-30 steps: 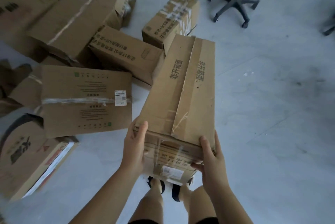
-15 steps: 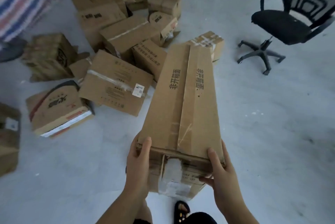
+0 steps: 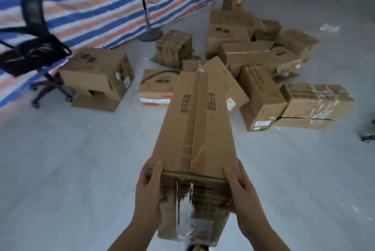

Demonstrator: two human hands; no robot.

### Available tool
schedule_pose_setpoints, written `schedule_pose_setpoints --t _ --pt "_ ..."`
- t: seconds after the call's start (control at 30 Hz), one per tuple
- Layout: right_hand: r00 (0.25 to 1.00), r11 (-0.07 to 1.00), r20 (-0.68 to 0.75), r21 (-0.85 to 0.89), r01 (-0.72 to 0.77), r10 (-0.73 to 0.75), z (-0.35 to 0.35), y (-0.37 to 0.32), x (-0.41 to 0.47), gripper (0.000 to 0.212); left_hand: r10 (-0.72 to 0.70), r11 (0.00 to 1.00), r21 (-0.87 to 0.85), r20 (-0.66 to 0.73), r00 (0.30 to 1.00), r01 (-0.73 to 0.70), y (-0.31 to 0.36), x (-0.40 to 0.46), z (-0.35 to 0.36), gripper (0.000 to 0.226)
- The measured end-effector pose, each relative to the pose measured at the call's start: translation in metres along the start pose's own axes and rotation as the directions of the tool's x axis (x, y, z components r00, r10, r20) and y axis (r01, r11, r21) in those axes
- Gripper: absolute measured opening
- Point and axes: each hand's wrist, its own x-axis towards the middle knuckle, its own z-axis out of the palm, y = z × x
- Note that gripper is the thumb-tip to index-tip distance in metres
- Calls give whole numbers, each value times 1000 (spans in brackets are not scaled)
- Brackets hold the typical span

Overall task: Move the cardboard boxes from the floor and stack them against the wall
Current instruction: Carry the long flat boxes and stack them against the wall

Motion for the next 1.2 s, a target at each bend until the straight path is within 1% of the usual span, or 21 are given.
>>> schedule_pose_setpoints --t 0.17,0.23,0.3,0.37,0.4,0.43,0.47,0.5,0.53,0.6,0.67,0.77,0.87,0.97,1.07,1.13,1.2 --pt "973 989 228 -132 64 -33 79 42 -63 48 -11 986 -166 -219 976 -26 -3 -45 -129 24" --pt "935 973 352 -195 122 -47 117 67 -99 52 -14 972 -227 -291 957 -54 -7 -68 -191 21" --pt "888 954 456 -241 178 -50 155 94 -142 49 -10 962 -257 -380 925 -95 -17 -94 -257 18" --pt "828 924 560 -293 245 -42 198 119 -191 45 -9 939 -304 -489 872 -160 -29 -126 -326 15" --pt "805 915 593 -316 251 -16 212 130 -207 49 -12 929 -321 -528 849 -186 -35 -139 -350 15" --pt "788 911 616 -329 248 8 221 136 -217 49 -14 924 -325 -554 832 -200 -37 -147 -363 15" --pt "753 900 657 -349 260 38 237 147 -233 44 -22 915 -336 -597 802 -225 -41 -160 -386 16" --pt "715 884 697 -367 288 57 256 159 -253 36 -29 902 -347 -639 769 -255 -45 -173 -410 16" --pt "682 871 727 -382 308 78 272 171 -269 33 -36 893 -353 -674 738 -279 -49 -184 -431 15" --pt "607 846 787 -395 358 111 302 194 -299 36 -68 871 -368 -745 663 -324 -57 -204 -470 13" --pt "508 818 850 -388 424 140 332 218 -327 40 -109 845 -387 -800 591 -368 -66 -222 -507 14" --pt "391 780 898 -389 490 202 378 252 -363 39 -193 806 -416 -857 478 -420 -79 -241 -555 16" --pt "297 756 909 -410 510 292 429 282 -401 45 -267 772 -432 -886 379 -465 -89 -253 -602 14" --pt "217 706 894 -444 552 393 486 314 -438 44 -333 743 -428 -903 272 -514 -92 -259 -654 15" --pt "134 637 851 -476 606 508 551 343 -477 52 -394 712 -409 -905 157 -571 -89 -261 -707 15" --pt "78 602 814 -486 634 575 593 356 -508 53 -427 690 -392 -899 96 -609 -81 -263 -741 16" --pt "0 590 800 -443 675 600 633 371 -537 52 -458 656 -374 -888 48 -656 -73 -265 -774 17"
